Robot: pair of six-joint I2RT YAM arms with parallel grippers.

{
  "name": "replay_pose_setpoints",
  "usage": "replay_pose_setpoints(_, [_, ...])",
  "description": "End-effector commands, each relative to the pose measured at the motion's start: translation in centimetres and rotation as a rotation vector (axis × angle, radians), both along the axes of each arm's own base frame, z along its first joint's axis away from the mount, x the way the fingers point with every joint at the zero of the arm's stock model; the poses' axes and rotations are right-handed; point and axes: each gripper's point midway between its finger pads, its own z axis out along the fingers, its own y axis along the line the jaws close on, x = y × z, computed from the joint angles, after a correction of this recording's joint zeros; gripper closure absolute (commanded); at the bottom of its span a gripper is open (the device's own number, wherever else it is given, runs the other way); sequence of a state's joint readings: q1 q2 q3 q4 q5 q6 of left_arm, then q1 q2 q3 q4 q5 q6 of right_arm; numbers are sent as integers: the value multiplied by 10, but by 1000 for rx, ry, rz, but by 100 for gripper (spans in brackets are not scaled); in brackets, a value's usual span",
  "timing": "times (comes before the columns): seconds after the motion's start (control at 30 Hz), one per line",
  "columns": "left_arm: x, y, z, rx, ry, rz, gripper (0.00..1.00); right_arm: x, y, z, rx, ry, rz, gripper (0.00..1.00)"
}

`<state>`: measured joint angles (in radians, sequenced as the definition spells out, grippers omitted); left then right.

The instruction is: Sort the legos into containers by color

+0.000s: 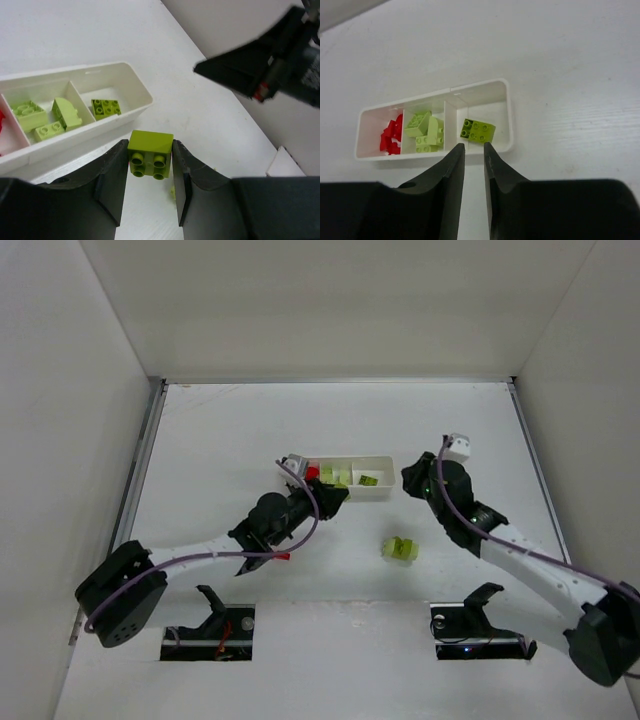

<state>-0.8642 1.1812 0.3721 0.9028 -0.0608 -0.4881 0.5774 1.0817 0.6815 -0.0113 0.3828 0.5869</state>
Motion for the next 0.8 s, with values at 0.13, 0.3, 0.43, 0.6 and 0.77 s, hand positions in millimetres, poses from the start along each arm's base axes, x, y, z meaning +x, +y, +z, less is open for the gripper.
replay_pose_setpoints(0.13, [44,-44,15,28,44,81,73,-39,-42,-18,99,-68,-126,72])
replay_pose_setpoints(0.3, [72,-71,-7,95,104,99,73,-45,-41,-22,142,-81,-129,63])
replay_pose_setpoints(0.43, [91,-82,-16,121,111,127,73,-49,-28,-34,149,-55,-98,62])
replay_pose_setpoints(0.6, [116,-95,-31,152,121,147,70,-58,-18,-49,153,-43,-59,60])
replay_pose_setpoints(0.77, [129,-103,-46,182,142,157,68,-66,-24,-42,180,-71,-56,54])
